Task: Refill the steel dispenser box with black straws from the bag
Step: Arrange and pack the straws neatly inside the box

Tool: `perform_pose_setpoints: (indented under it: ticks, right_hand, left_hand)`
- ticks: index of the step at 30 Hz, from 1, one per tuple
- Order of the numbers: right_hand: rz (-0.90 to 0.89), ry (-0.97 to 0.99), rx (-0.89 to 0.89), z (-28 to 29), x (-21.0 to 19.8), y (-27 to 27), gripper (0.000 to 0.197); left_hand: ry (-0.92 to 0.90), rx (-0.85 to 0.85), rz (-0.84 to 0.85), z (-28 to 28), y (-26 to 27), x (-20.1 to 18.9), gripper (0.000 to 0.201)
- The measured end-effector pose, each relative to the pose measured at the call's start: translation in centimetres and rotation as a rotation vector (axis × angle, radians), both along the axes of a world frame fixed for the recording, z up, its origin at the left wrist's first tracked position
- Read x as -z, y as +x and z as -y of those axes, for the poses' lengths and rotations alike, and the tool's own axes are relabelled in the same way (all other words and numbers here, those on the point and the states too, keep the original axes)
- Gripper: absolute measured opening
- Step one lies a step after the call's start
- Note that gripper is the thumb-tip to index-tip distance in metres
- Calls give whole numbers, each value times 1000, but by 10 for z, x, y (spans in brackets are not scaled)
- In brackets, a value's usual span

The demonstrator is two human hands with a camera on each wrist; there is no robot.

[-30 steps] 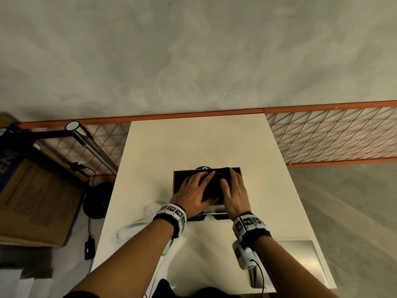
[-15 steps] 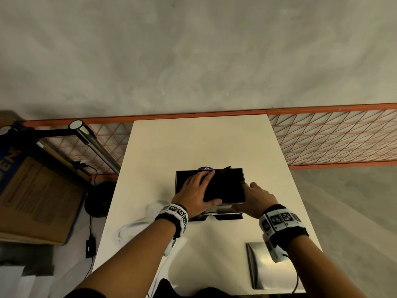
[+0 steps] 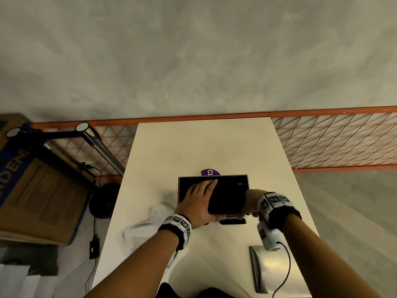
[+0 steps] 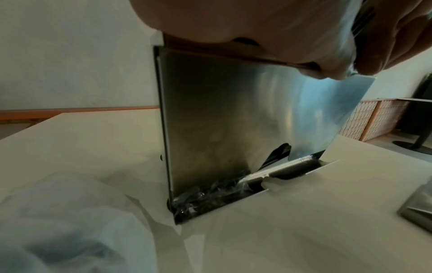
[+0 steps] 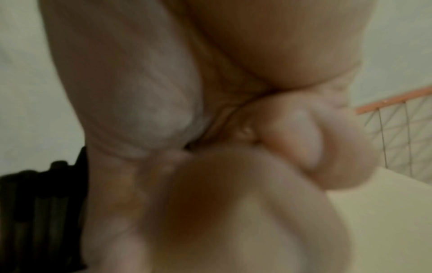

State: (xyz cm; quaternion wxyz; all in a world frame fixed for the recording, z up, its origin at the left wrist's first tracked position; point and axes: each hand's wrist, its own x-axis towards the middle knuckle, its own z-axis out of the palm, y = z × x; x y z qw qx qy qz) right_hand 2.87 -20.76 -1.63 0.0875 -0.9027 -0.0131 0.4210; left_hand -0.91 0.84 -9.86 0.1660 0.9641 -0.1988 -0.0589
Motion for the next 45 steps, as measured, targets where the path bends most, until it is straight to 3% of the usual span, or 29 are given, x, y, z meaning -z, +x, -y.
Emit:
perform_pose_setpoints:
  ticks: [5,10,15,23,26,30,34,39,43,45]
  right_hand:
    - [-37,113,105,1,-6,-2,17]
    - [43,68,53,-14,-9,-1,43]
    - [46,79,56,-18,-10,-3,52]
    - [80,152,121,-21,-14,-6,11]
    - [149,249,163,-23,-12,-9,23]
    - [233,424,341,-25,-6,-11,23]
    - [382,436,357,-36,-2,-16,27]
    - [405,563,480,-33,16,-17,13]
    - [393,610,515,-24,39,-12,8]
    - [358,690,550,-19,32,-11,14]
  left_hand:
    - [-18,-10,0,1,2,-2,118]
    - [-29,-26,-1,1,6,-2,118]
    - [-16,-38,-10,1,3,-1,118]
    - [-89,-74,-26,1,8,-3,119]
    - [-151,-104,-47,0,15,-5,120]
    - [-224,-115,-62,0,23,-7,118]
    - [-259,-114,-65,0,24,-7,122]
    - [-274,-130,-68,0,25,-5,116]
    - [-298,-122,-81,-1,25,-5,110]
    - [-334,-126,-79,-3,24,-8,104]
